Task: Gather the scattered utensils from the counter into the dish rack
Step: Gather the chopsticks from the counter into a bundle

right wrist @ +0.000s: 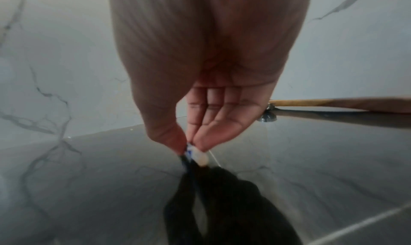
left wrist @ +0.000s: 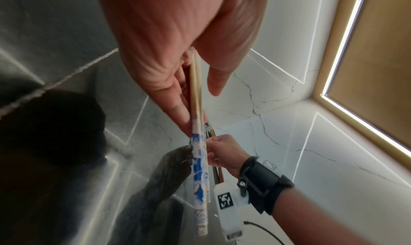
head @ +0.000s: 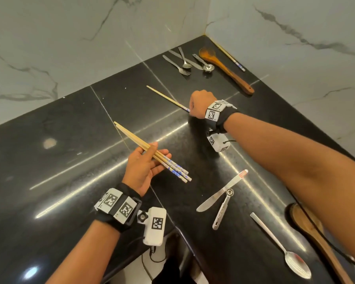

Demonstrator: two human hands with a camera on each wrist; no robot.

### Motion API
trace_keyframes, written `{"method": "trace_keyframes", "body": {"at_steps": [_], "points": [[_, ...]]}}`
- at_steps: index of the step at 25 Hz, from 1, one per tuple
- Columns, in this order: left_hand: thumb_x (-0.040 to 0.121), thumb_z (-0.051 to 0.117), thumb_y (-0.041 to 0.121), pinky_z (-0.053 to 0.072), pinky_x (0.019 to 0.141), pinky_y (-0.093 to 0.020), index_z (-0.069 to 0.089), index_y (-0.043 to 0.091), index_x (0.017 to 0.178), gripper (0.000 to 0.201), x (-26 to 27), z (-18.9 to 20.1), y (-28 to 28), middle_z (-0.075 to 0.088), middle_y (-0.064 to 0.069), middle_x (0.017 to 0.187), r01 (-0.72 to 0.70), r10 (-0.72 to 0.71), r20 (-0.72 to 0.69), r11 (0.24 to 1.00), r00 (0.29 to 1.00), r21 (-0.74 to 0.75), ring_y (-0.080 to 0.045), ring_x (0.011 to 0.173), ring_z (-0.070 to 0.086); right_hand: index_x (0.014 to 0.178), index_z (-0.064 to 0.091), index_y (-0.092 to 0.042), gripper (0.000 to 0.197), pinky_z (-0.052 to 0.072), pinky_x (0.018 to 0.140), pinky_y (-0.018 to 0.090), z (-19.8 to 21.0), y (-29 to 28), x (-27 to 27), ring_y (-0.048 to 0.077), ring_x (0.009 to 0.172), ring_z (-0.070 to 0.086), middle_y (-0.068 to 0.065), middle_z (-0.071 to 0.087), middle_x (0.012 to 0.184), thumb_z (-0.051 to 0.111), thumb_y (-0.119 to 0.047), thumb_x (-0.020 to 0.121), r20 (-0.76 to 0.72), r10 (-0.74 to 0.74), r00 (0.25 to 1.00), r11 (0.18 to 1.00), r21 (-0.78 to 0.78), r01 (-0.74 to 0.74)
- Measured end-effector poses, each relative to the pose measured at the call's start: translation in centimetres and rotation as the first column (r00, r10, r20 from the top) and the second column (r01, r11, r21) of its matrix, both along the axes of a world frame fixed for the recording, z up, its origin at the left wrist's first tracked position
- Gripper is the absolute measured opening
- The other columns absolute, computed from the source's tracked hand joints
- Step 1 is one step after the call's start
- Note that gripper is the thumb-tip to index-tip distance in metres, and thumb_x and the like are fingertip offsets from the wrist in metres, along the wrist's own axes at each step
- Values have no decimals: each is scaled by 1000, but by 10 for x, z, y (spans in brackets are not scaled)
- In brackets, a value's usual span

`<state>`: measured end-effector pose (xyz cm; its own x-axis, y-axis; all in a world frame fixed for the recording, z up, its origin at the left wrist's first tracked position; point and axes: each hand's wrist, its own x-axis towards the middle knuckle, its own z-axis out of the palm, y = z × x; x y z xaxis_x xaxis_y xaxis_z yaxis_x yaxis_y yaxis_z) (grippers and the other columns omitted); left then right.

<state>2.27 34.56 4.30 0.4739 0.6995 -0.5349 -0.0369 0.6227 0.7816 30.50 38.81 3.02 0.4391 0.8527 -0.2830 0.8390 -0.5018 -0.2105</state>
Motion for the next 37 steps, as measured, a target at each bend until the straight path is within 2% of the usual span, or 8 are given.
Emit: {"method": "trace_keyframes", "body": {"at_steps": [6, 10, 14, 18, 23, 27, 32, 37], "points": [[96, 60, 24, 58, 88, -48, 57, 12, 104, 15, 21, 3, -12, 71, -21, 105, 63, -61, 51, 997, 997, -48, -35, 100, 72, 67, 77, -13, 14, 58, 63, 32, 40, -110, -34, 7, 51, 61, 2, 71, 58, 74, -26, 70, -412, -112, 904, 966, 169, 196], [94, 61, 22, 59, 86, -45, 58, 8, 113, 23, 48, 5, -30, 70, -19, 111, 162, -159, 84, 986, 984, -34, -31, 99, 71, 71, 76, -23, 6, 46, 57, 17, 58, -172, -63, -1, 51, 58, -11, 65, 55, 74, -28, 71, -398, 15, 917, 986, 157, 52], [99, 53, 16, 60, 83, -46, 54, 6, 118, 22, 72, 4, -38, 70, -21, 115, 199, -197, 74, 980, 978, -11, -33, 101, 72, 82, 75, -27, 17, 48, 58, 22, 58, -190, -67, 3, 61, 60, -12, 67, 65, 70, -40, 72, -301, 59, 952, 991, 131, -20], [101, 48, 14, 62, 77, -42, 52, 6, 116, 18, 92, 4, -21, 69, -23, 110, 235, -234, 56, 972, 971, -15, -33, 96, 73, 90, 74, -31, 27, 50, 66, 22, 60, -172, -9, 2, 75, 63, -14, 69, 81, 66, -56, 81, -256, -9, 967, 975, 214, 66], [102, 46, 14, 61, 79, -45, 50, 7, 107, 9, 117, 4, 8, 68, -16, 97, 233, -233, 26, 972, 972, -9, -29, 89, 74, 127, 66, -16, 36, 50, 99, 37, 36, -99, 125, 28, 112, 64, 8, 69, 125, 50, -20, 95, -56, -169, 984, 963, 206, 176], [102, 46, 14, 57, 87, -51, 50, 9, 102, 6, 132, 1, 34, 68, -14, 94, 195, -195, 20, 981, 981, -14, -32, 93, 73, 145, 48, -12, 50, 37, 114, 44, 15, -32, 203, 37, 136, 47, 16, 48, 150, 42, -18, 96, 37, -121, 992, 993, 20, 120], [102, 46, 12, 57, 85, -50, 53, 10, 101, 7, 138, 0, 50, 70, -13, 91, 174, -173, 37, 984, 984, -27, -31, 92, 74, 121, 64, -6, 41, 52, 93, 48, -2, -24, 233, 43, 104, 63, 24, 66, 118, 46, -18, 86, 84, -111, 990, 989, -85, 118], [101, 48, 14, 58, 85, -50, 55, 11, 100, 8, 139, 0, 44, 71, -14, 93, 191, -187, 54, 979, 981, -72, -33, 97, 73, 91, 72, 4, 21, 55, 72, 40, 8, -102, 215, 40, 77, 66, 28, 70, 88, 59, -12, 85, 188, -160, 969, 980, -85, 178]]}}
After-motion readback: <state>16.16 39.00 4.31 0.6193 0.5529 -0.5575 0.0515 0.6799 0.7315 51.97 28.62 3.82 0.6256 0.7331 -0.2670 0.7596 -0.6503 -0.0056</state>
